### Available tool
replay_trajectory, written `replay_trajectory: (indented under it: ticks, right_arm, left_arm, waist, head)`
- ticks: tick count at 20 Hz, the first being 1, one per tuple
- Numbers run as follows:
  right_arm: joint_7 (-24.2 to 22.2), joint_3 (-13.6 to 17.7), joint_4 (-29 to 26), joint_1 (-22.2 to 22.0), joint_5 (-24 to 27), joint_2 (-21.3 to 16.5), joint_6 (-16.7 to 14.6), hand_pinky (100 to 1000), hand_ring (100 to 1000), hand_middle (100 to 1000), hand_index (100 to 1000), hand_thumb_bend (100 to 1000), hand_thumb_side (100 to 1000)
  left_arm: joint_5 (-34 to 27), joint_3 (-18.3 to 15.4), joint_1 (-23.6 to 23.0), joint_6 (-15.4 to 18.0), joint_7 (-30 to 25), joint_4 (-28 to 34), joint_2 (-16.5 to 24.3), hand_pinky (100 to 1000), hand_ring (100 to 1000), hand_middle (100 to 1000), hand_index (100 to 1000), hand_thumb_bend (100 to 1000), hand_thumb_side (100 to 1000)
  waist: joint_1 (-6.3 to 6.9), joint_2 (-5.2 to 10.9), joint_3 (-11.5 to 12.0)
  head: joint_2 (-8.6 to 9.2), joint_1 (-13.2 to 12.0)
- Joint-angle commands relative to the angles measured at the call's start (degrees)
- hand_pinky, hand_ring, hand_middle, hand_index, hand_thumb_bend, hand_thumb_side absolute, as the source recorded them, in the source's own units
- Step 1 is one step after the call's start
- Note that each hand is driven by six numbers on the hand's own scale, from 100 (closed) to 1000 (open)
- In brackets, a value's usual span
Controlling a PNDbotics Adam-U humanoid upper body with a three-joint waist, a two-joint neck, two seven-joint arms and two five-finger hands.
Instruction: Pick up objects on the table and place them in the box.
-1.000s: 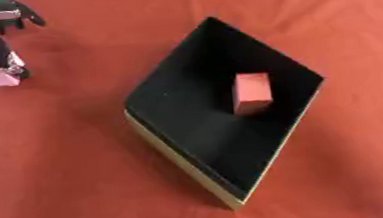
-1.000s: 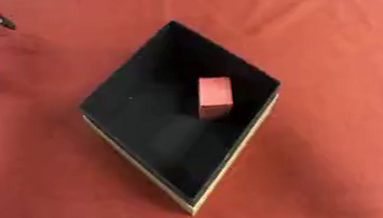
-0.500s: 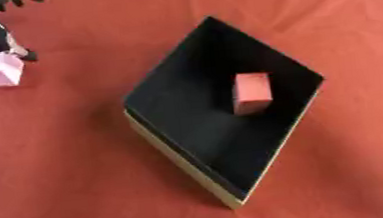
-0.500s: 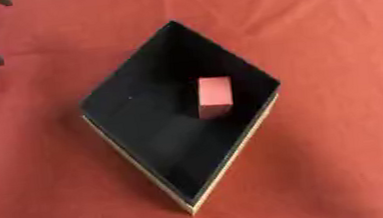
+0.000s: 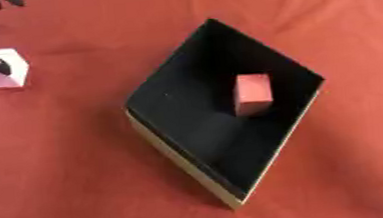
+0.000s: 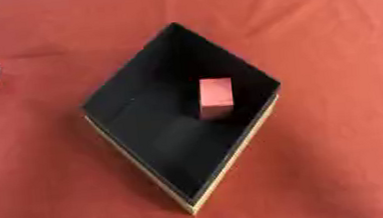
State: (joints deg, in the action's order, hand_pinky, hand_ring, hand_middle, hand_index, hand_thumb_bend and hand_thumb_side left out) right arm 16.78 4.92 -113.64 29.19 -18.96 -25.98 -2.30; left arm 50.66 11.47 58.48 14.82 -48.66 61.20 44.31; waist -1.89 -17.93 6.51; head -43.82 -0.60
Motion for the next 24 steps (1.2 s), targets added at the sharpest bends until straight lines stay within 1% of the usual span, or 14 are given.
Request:
replay_trajectory:
  ticks: [1, 3, 9, 12, 14, 17, 20, 22, 24]
  right_arm:
    - [0.1, 0.3, -0.9, 0.4, 0.0, -1.4, -0.1, 813, 646, 534, 799, 100, 663]
    - [0.2, 0.4, -0.9, 0.3, 0.0, -1.3, -0.1, 813, 646, 534, 799, 100, 663]
    - [0.3, 0.3, -0.9, 0.4, 0.1, -1.3, -0.2, 813, 643, 532, 798, 100, 663]
    - [0.5, 0.4, -0.9, 0.5, 0.2, -1.3, -0.1, 814, 641, 531, 798, 100, 663]
    - [0.5, 0.4, -0.9, 0.5, 0.3, -1.3, 0.0, 814, 641, 530, 798, 100, 663]
    - [0.5, 0.4, -0.9, 0.6, 0.3, -1.2, 0.0, 814, 640, 530, 798, 100, 663]
    - [0.6, 0.4, -0.9, 0.7, 0.4, -1.2, 0.1, 815, 639, 529, 798, 100, 663]
    - [0.6, 0.4, -0.8, 0.7, 0.4, -1.3, 0.1, 815, 639, 529, 798, 100, 663]
    - [0.6, 0.4, -0.8, 0.7, 0.4, -1.2, 0.1, 815, 638, 529, 798, 100, 663]
  left_arm:
    - [0.7, -0.2, 0.5, 2.4, -2.4, 0.4, 2.8, 759, 875, 925, 954, 789, 100]
    - [0.7, -0.3, 0.3, 2.2, -1.9, -0.8, 2.8, 752, 869, 923, 954, 760, 100]
    - [-0.3, 0.5, 0.0, 2.6, -2.0, -3.3, 2.6, 741, 862, 929, 959, 753, 100]
    - [0.3, 0.7, -0.2, 2.6, -1.7, -4.3, 2.3, 729, 854, 925, 955, 756, 100]
    - [1.0, 0.7, -0.2, 2.9, -1.1, -5.2, 1.8, 709, 839, 911, 944, 742, 100]
    - [1.8, 0.6, 0.0, 3.7, 0.6, -6.5, 0.8, 652, 791, 843, 897, 684, 100]
    - [1.7, 0.5, 0.1, 4.3, 2.4, -7.6, 0.1, 586, 730, 744, 813, 621, 100]
    - [1.5, 0.6, 0.2, 4.5, 3.4, -7.9, -0.2, 541, 683, 690, 760, 599, 100]
    - [1.3, 0.6, 0.3, 4.7, 4.1, -8.3, -0.4, 468, 611, 614, 695, 578, 100]
  waist:
    - [0.30, 1.50, 0.1]
    - [0.33, 1.46, 0.1]
    - [0.25, 1.17, 0.1]
    - [0.13, 1.02, 0.0]
    - [0.00, 0.93, 0.0]
    - [-0.22, 0.79, -0.1]
    - [-0.38, 0.65, -0.1]
    - [-0.43, 0.62, 0.0]
    - [-0.47, 0.64, 0.0]
  head:
    - [-0.29, -0.1]
    - [-0.29, -0.1]
    - [-0.29, -0.2]
    - [-0.29, -0.3]
    - [-0.29, -0.4]
    - [-0.29, -0.5]
    - [-0.29, -0.5]
    - [-0.29, -0.5]
    - [-0.29, -0.5]
